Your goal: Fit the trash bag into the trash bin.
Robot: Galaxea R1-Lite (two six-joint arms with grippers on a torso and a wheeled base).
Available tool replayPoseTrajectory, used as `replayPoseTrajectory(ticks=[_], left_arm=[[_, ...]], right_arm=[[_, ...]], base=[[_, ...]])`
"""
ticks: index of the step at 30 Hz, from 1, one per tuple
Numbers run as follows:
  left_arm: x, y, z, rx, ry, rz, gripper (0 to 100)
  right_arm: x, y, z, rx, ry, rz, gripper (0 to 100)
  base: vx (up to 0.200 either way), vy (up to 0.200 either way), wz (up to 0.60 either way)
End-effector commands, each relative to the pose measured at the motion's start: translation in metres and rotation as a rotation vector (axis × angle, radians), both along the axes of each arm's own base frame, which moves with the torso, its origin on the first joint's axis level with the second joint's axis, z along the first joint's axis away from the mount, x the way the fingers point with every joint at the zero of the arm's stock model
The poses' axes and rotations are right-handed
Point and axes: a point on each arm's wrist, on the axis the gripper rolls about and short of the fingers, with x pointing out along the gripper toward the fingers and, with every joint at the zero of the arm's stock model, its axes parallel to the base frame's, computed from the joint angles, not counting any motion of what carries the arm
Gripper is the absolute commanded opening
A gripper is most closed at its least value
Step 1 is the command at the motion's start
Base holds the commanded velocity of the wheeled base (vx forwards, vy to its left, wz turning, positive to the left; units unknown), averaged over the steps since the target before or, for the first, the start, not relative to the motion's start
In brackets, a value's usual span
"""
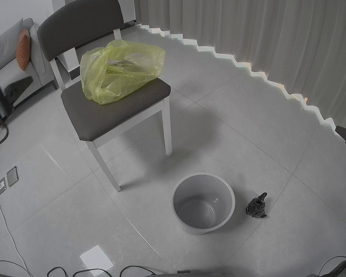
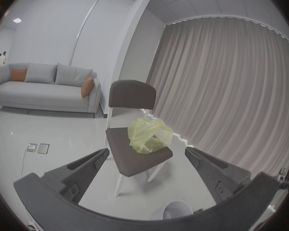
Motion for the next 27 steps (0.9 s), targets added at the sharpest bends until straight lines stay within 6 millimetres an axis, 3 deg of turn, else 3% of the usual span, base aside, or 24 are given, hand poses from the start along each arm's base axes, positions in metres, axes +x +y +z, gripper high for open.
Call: replayPoseTrajectory(ticks=[1, 11, 15, 22, 27], left_arm=[[0.161, -0.044, -0.007, -0.065, 0.108, 0.052, 100], [0.21, -0.046, -0.022, -0.062, 0.13, 0.088, 100], [0.243, -0.049, -0.025, -0.054, 0.158, 0.105, 100], [0.254, -0.067, -0.032, -0.008, 0.261, 0.074, 100], [0.263, -0.074, -0.041, 0.142, 0.27, 0.1, 100]], right_arm=[[0.08, 0.015, -0.005, 0.096, 0.106, -0.031, 100], [0.08, 0.015, -0.009, 0.095, 0.12, -0.025, 100], [0.082, 0.016, -0.011, 0.095, 0.133, -0.021, 100], [0.085, 0.016, -0.013, 0.095, 0.141, -0.022, 100], [0.088, 0.017, -0.015, 0.096, 0.152, -0.021, 100]], base=[[0.0, 0.0, 0.0], [0.0, 0.0, 0.0], [0.0, 0.0, 0.0], [0.0, 0.0, 0.0], [0.0, 0.0, 0.0]])
